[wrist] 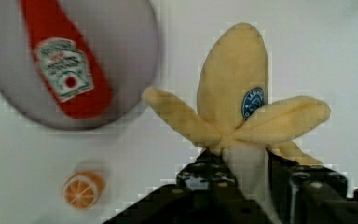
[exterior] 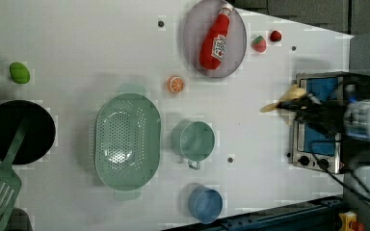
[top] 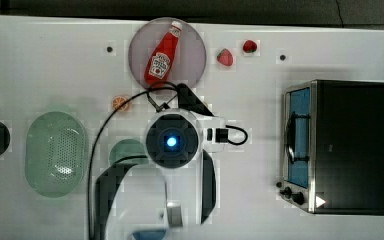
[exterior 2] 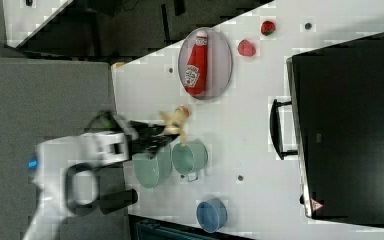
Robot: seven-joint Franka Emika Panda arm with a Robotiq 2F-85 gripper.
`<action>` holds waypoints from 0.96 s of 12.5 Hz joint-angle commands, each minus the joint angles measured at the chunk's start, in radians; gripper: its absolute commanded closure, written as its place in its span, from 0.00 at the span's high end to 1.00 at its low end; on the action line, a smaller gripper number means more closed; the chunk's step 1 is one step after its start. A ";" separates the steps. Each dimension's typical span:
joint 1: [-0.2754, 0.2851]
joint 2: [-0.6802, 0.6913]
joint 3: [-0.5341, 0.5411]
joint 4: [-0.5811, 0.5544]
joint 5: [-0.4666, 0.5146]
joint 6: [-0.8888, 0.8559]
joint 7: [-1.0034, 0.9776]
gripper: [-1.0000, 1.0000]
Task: Pick banana from table and place on oven.
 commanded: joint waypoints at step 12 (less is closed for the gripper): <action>-0.030 0.038 -0.356 0.485 -0.008 -0.549 -0.409 0.25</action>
